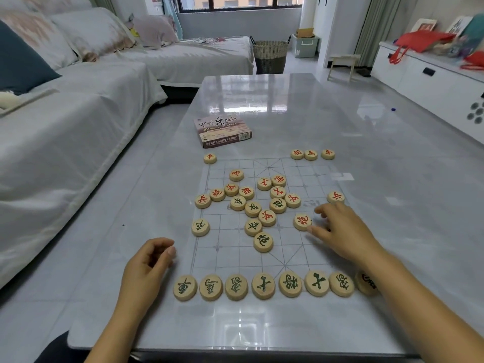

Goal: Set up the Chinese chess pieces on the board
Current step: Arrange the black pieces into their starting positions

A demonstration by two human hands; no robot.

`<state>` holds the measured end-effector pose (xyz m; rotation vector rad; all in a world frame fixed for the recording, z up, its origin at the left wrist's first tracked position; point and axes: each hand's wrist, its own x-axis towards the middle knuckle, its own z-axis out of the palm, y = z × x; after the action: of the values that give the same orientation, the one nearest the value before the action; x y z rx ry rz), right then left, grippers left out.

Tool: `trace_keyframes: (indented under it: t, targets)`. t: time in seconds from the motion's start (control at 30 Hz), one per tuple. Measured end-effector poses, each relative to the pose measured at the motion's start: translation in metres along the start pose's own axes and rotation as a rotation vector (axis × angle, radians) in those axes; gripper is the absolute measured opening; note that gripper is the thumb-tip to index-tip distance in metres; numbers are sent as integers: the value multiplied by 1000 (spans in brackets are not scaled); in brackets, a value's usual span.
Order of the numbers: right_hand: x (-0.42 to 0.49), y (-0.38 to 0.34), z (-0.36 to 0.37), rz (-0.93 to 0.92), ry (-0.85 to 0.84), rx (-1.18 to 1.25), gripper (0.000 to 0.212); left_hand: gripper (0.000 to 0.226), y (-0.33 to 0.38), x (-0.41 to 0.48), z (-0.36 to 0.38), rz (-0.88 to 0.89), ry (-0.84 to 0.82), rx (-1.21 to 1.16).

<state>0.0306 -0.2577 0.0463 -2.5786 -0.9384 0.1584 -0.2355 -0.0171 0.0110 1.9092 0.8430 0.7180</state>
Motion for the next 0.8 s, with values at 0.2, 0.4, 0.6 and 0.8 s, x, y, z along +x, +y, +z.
trace_keyframes:
  t: [0.2, 0.4, 0.6, 0.8]
  targets:
    - [-4, -51, 15, -207, -23, 3, 35, 11, 3, 0, 1, -7, -2, 5]
    - [-4, -78, 30, -294, -141, -65, 45, 11, 3, 1, -1, -1, -4, 30]
    - [-8, -63, 17, -227, -94, 16, 33, 14, 3, 1, 0, -2, -5, 44]
    - [-1, 23, -34, 115, -39, 172, 29, 14, 22, 6, 4, 19, 4, 157]
